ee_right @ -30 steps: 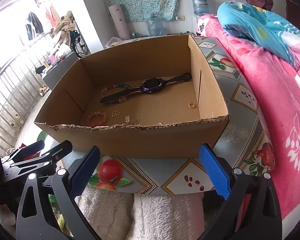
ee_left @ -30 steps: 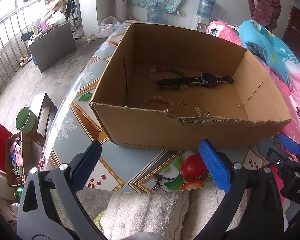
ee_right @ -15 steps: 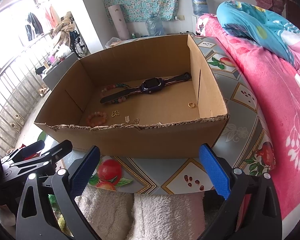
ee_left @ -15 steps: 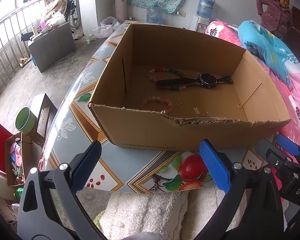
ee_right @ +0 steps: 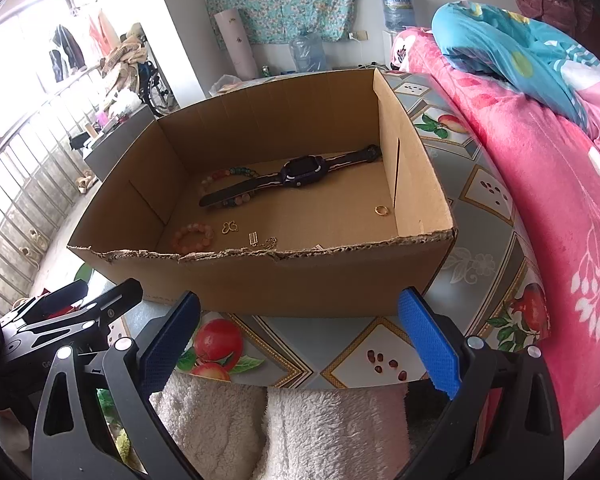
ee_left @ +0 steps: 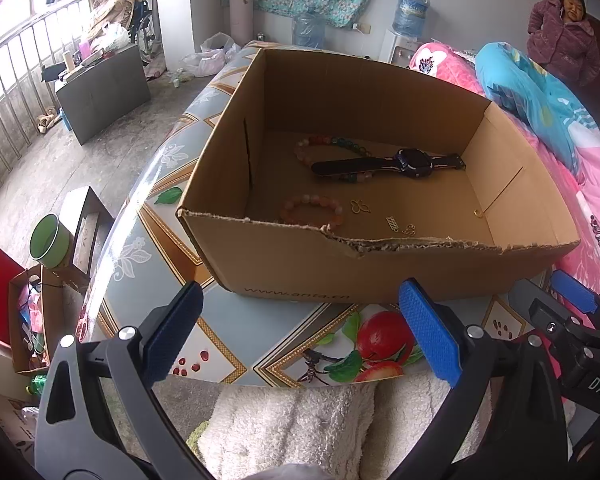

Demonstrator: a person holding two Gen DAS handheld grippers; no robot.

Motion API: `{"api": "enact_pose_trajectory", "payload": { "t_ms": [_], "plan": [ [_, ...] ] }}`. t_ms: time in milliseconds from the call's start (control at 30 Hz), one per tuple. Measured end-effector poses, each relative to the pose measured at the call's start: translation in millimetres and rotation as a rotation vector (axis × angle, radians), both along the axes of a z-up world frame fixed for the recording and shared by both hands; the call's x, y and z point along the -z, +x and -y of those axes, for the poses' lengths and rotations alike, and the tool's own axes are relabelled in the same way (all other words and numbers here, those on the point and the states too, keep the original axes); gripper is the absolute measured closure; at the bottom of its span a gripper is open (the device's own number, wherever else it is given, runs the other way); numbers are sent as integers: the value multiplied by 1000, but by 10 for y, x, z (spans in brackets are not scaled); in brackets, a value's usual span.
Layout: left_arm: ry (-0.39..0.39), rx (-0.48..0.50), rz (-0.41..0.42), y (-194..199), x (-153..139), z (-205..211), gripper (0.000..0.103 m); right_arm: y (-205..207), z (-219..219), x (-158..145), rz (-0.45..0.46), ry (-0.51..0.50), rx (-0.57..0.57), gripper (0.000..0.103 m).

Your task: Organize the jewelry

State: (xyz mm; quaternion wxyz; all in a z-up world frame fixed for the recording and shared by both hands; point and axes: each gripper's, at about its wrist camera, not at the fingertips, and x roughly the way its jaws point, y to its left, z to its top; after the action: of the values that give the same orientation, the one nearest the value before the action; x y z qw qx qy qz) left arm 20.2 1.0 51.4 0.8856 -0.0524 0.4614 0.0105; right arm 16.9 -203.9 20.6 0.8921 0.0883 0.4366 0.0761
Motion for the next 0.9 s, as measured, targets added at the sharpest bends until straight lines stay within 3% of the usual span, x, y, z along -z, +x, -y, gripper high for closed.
{"api": "enact_pose_trajectory", "payload": {
  "t_ms": [900],
  "plan": [
    [-10,-13,-11,19,14,-64,8,-7,-18,-6,-4,-1,0,6]
  ]
}}
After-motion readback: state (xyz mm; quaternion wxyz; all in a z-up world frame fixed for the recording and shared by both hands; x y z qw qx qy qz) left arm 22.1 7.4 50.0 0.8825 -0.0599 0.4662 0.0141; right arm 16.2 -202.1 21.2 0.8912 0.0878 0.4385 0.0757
